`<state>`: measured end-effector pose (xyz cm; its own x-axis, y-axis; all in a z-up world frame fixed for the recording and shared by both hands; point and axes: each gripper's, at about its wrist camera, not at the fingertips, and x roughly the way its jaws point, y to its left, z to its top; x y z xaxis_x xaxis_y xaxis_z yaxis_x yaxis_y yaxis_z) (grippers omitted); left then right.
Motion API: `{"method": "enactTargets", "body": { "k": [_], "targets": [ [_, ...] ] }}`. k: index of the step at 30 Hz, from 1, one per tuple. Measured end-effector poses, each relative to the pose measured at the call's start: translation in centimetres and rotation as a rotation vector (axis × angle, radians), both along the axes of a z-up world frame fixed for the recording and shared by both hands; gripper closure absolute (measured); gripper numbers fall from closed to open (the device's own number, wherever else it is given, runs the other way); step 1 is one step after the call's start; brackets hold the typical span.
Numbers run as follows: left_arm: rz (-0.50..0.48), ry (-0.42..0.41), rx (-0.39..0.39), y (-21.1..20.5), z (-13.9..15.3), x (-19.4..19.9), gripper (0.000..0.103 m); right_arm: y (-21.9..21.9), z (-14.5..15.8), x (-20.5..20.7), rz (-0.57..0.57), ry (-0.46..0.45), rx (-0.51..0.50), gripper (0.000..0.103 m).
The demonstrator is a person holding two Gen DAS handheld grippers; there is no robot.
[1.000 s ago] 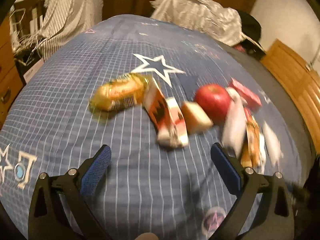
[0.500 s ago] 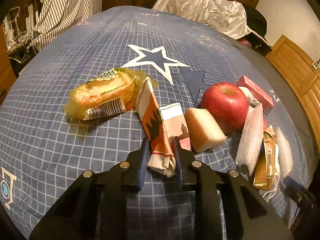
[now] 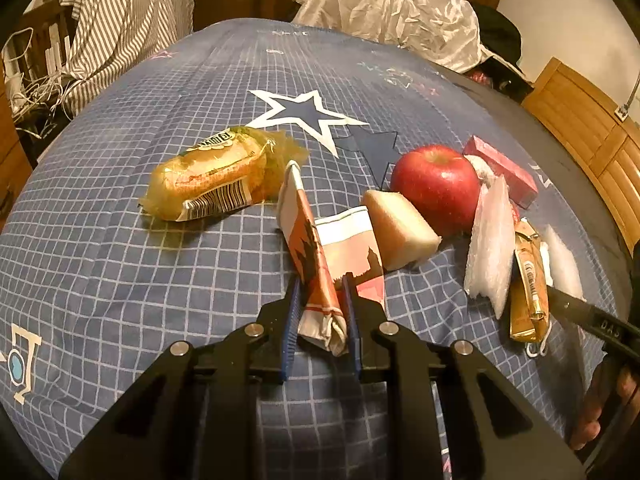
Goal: Collect trash
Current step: 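Grasp the white bundled cable with the right tool, then carry the orange-and-white wrapper in the left tool while the right tool carries the white cable to the bucket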
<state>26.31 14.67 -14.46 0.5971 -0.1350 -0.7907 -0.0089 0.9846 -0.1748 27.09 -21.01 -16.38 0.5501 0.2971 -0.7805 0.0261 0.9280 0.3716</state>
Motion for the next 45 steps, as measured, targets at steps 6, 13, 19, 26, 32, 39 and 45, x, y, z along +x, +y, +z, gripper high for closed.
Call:
{"method": "enactTargets", "body": {
  "k": [6,13,19,26,32,39,45],
  "targets": [
    [0.001,0.005,-0.005,0.1,-0.2,0.1,0.083,-3.2,-1.0,0.5,-0.088,0.043,0.260,0.055],
    [0.006,-0.004,0.023,-0.5,-0.2,0.2,0.083,-2.3,-1.7,2.0,-0.087,0.018,0.175,0.069],
    [0.026,-0.068,0.050,-0.4,1.1,-1.5,0.093,-0.8,1.5,-0.7,-0.032,-0.133,0.025,0.079],
    [0.028,-0.177,0.046,0.1,4.3,-5.8,0.093,1.5,6.5,-6.7,0.021,-0.349,-0.131,0.080],
    [-0.023,-0.215,0.044,0.5,6.0,-10.5,0.093,4.3,9.8,-10.9,0.136,-0.435,-0.142,0.080],
    [-0.074,0.002,-0.009,2.8,0.6,-12.6,0.054,6.5,9.3,-13.6,0.251,-0.339,-0.088,0.079],
    [-0.094,-0.064,-0.012,2.3,3.0,-13.6,0.028,7.2,8.3,-13.9,0.281,-0.290,-0.065,0.079]
  ]
}}
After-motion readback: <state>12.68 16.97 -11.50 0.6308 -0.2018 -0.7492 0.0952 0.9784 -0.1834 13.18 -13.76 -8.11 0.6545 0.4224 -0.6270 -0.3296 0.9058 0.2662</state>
